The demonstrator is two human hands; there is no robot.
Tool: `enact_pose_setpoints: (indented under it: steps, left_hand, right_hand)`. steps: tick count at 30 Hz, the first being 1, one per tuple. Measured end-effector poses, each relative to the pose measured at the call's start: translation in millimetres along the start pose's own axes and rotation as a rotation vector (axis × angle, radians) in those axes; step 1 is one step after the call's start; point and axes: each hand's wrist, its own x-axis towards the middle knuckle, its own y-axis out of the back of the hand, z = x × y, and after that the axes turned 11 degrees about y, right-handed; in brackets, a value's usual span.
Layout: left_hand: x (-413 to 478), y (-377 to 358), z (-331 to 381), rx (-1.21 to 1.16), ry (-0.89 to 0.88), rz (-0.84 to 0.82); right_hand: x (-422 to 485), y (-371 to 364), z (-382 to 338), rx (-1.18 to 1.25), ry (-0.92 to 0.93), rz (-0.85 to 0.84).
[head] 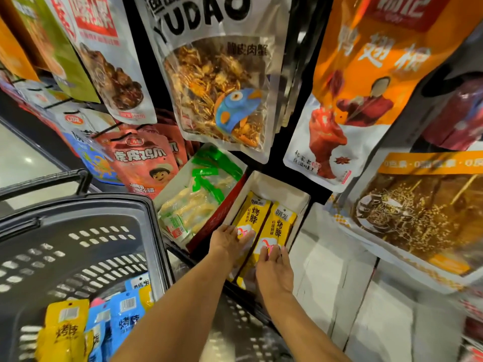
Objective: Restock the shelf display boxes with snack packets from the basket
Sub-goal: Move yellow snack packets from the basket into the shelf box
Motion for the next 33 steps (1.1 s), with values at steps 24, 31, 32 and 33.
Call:
enact_pose_setpoints:
  steps: [24, 31, 32, 33]
  left_hand:
    - [-137, 68, -101, -0.359, 0.218, 0.336]
    - [-263, 32, -207, -0.504, 0.578, 0.575]
    - [-278, 16, -218, -0.539, 0.614, 0.542]
    - [-292, -1, -228, -0.581, 0.651, 0.514]
  right_hand:
    - [-76, 118, -10, 0.454, -0.022, 0.258]
    - [-125, 202, -99, 0.523, 0.142, 0.538]
    - [-133, 207, -115, 0.505, 0.189, 0.556]
    - [-140, 210, -132, 0.478, 0.234, 0.564]
